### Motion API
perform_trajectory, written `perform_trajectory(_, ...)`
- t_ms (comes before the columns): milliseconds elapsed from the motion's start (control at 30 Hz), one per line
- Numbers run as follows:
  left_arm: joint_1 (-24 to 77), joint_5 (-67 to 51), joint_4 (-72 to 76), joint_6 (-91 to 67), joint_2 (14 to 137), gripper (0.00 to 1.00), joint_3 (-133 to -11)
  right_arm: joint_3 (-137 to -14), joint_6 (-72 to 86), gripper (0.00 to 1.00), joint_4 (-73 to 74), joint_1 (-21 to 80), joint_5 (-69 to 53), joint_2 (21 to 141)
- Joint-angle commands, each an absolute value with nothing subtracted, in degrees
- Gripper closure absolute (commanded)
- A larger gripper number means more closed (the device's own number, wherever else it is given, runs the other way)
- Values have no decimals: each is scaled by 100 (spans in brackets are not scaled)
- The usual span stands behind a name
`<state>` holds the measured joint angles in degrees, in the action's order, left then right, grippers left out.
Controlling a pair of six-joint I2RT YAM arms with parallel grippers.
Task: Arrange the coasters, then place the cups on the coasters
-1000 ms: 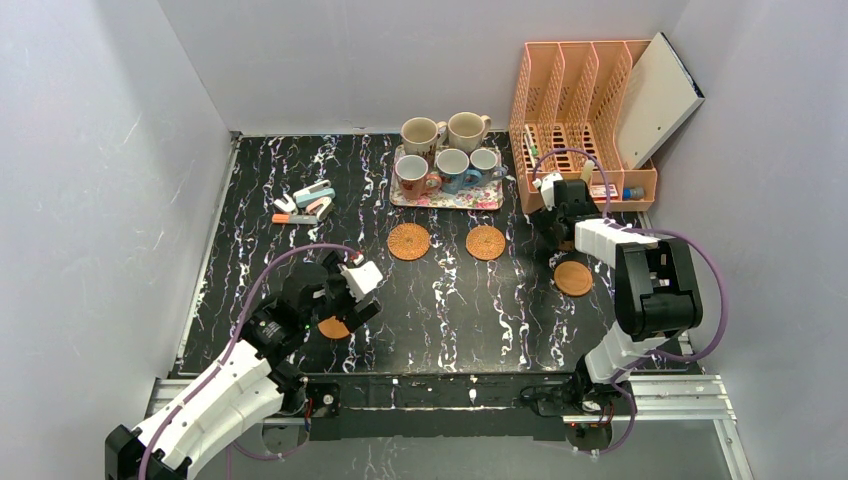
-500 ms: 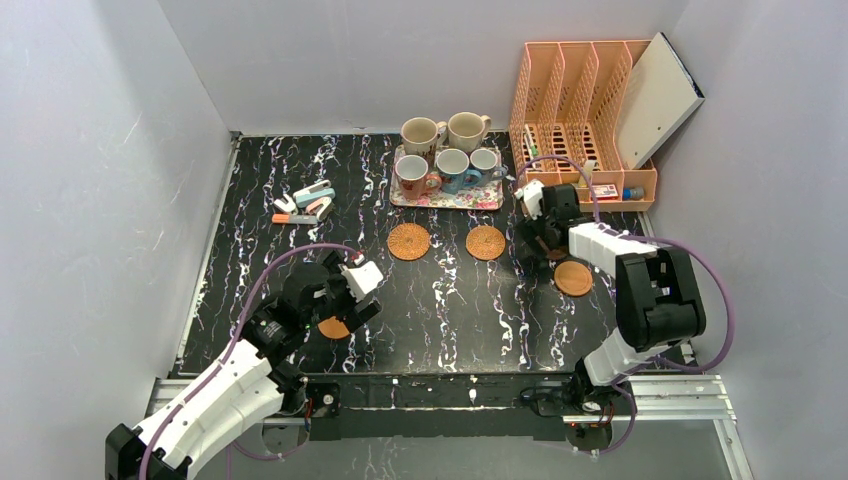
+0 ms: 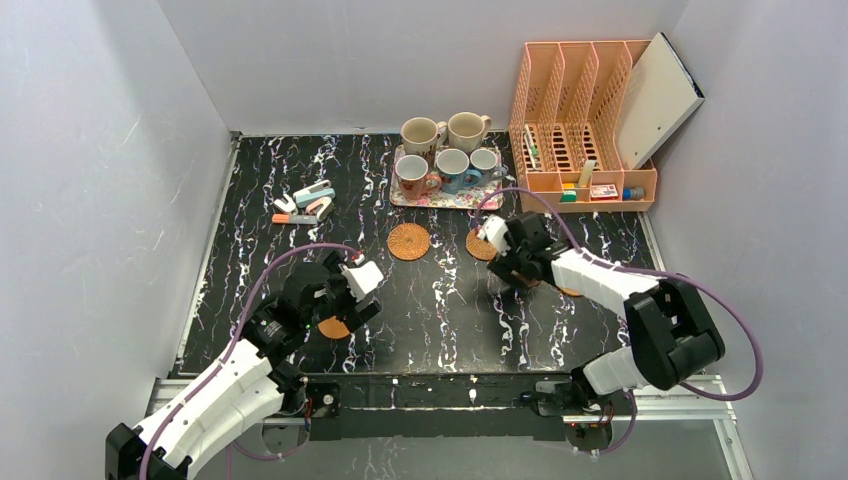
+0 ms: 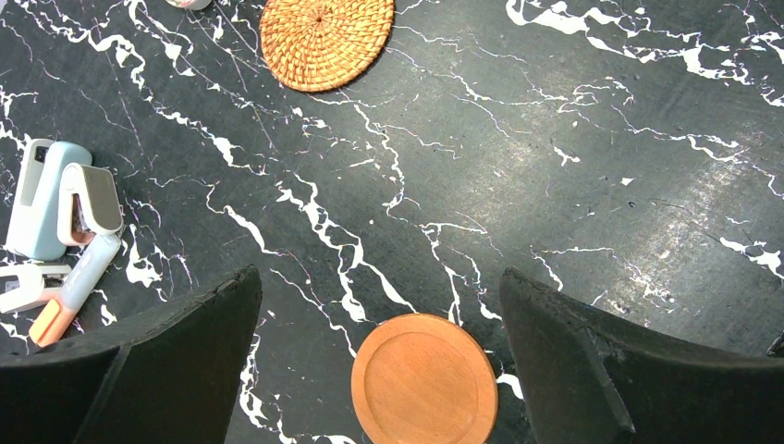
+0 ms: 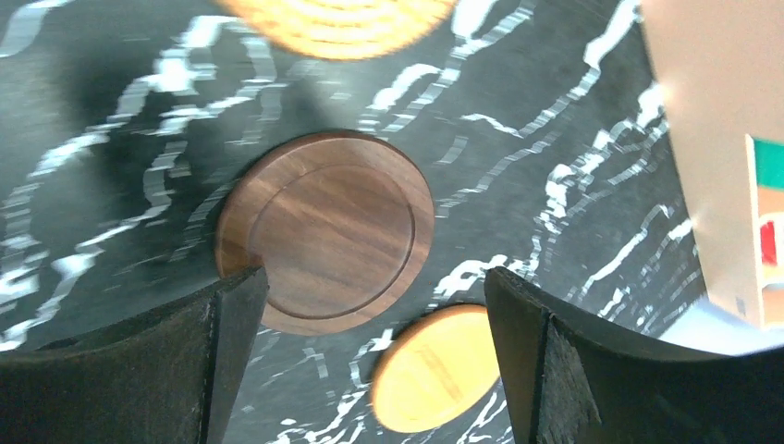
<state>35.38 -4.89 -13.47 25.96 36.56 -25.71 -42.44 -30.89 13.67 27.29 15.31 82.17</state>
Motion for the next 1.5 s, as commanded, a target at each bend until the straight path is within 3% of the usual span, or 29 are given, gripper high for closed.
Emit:
perform_trajectory(0, 3517, -466, -1331, 2610, 3589, 2, -2522, -3906, -3014, 2, 2694, 3489, 1087, 8113)
perform_trajectory(567, 3520, -83, -1212, 2562, 3740, 2, -2534, -4117, -3585, 4, 3219, 4901, -830, 8003)
perform_trajectory(800, 3524, -79, -1139, 2566, 3872, 2, -2514, -4446, -3578, 2, 2792, 5243, -605, 8642)
perform_trajectory(1467, 3524, 123, -1077, 2610, 3864, 2, -2448, -4631, -3667, 2, 1734, 5570, -457, 8941)
